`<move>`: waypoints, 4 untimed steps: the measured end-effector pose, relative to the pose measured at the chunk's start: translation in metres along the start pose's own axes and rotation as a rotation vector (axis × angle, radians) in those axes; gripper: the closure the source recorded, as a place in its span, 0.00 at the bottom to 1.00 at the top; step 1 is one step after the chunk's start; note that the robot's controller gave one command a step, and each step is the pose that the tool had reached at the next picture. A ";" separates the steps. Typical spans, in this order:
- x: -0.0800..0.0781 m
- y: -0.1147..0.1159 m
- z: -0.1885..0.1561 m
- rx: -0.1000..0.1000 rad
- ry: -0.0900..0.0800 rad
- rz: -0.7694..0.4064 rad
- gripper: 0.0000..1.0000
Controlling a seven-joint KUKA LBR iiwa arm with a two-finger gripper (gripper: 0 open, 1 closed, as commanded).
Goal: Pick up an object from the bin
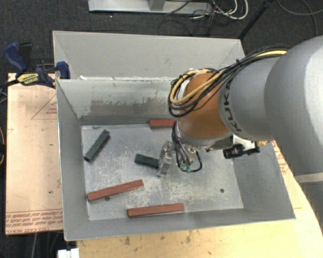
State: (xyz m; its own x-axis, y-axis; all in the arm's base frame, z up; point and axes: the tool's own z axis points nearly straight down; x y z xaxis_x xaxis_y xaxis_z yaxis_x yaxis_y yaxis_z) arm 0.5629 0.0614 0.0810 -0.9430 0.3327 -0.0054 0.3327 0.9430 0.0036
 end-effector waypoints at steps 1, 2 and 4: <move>0.000 0.000 0.000 0.000 0.000 0.000 1.00; -0.065 0.030 -0.178 -0.002 -0.007 0.059 1.00; -0.070 0.038 -0.142 -0.001 -0.003 0.121 1.00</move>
Offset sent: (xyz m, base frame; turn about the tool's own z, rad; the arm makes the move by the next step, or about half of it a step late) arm 0.0667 0.0061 0.1733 0.0625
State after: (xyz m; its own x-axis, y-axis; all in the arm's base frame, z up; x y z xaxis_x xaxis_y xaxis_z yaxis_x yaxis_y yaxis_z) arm 0.6403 0.0734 0.2237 -0.8957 0.4445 -0.0082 0.4445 0.8958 0.0057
